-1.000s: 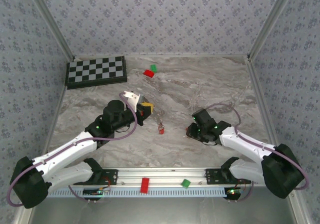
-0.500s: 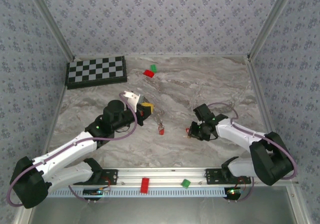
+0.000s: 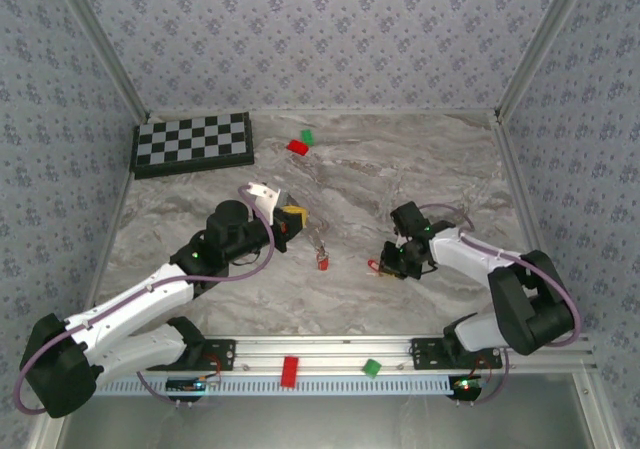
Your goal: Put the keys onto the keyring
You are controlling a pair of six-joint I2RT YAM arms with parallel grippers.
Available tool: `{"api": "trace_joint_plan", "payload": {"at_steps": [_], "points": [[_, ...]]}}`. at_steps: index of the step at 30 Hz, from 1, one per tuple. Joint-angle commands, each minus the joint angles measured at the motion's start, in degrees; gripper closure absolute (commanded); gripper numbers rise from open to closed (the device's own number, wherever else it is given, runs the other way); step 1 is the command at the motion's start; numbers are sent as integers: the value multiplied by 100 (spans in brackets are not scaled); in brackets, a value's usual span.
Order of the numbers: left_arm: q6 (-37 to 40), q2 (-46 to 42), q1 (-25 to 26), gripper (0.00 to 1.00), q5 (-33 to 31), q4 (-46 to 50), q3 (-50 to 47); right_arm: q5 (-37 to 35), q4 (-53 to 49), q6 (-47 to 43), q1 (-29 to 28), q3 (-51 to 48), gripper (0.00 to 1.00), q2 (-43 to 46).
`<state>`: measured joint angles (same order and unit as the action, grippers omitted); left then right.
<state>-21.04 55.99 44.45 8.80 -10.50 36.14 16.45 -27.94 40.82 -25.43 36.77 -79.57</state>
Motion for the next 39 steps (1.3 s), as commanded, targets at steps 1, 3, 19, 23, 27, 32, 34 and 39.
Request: {"api": "trace_joint_plan", "payload": {"at_steps": [1,3,19,23,27,32,34,39], "points": [[-52,-27,40,100,124,-363,76,179,-71,-144,38,152,92,-81],[-47,-22,38,100,128,-364,75,168,-118,-168,53,175,97,-70],[-96,53,43,100,172,-408,79,-2067,-920,-788,-748,727,100,1220],[-102,48,38,100,189,-415,74,-2377,-671,-914,-907,503,100,1616],[-103,37,42,100,179,-417,76,-2228,-726,-1005,-962,396,100,1932],[-120,40,39,100,192,-426,69,-1426,-1263,-929,-973,552,100,1953],[-129,27,41,100,202,-428,75,-1153,-1558,-826,-964,617,100,1802],[-130,35,44,100,213,-429,65,-626,-1892,-1061,-758,877,100,1242]]}}
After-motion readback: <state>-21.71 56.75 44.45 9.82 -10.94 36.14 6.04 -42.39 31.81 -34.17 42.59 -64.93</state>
